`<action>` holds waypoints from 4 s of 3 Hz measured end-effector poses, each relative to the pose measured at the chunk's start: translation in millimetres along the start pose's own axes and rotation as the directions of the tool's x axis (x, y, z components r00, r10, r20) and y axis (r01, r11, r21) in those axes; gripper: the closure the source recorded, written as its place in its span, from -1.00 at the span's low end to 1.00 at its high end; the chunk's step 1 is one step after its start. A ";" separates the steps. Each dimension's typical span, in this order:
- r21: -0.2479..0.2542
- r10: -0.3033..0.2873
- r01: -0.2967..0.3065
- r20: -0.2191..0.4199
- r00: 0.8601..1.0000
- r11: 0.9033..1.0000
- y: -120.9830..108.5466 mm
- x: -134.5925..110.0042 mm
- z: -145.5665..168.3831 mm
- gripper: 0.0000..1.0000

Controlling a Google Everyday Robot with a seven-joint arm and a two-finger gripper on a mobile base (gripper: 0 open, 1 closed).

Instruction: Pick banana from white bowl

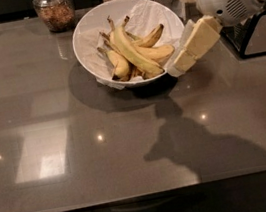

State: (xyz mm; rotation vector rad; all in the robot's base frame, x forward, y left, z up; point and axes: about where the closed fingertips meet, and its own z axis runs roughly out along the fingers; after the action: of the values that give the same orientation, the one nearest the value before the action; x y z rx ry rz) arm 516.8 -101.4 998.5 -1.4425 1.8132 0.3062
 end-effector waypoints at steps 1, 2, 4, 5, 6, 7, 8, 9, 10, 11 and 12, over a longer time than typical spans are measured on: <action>-0.001 0.005 -0.005 0.051 0.999 1.000 -7.5 -13.9 22.0 -0.64; -0.019 0.012 -0.011 0.076 0.997 1.000 -12.4 -20.3 43.8 -0.28; -0.042 0.035 -0.032 0.087 0.996 0.999 -27.6 -21.4 82.2 -0.32; -0.056 0.041 -0.037 0.078 0.996 0.998 -34.0 -20.1 98.5 -0.28; -0.065 0.049 -0.045 0.063 0.997 0.997 -39.1 -15.0 110.6 -0.26; -0.078 0.056 -0.053 0.042 0.998 0.996 -39.8 -9.3 121.3 -0.20; -0.089 0.066 -0.064 0.023 0.998 0.994 -37.5 -3.3 130.4 -0.20; -0.089 0.072 -0.071 0.004 0.997 0.993 -37.6 2.7 135.5 -0.16; -0.085 0.070 -0.070 -0.010 0.998 0.994 -38.0 9.4 139.4 -0.14; -0.069 0.042 -0.044 -0.026 0.999 0.997 -38.3 17.4 141.5 -0.14; -0.028 -0.002 0.001 -0.045 0.999 1.000 -36.6 22.8 142.5 -0.14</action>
Offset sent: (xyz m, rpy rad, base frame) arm 0.0494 0.0523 -0.0236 0.1088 0.0079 0.0352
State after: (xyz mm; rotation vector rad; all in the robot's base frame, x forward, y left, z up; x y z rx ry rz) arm 609.0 -41.8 897.9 -1.4803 1.8505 0.3017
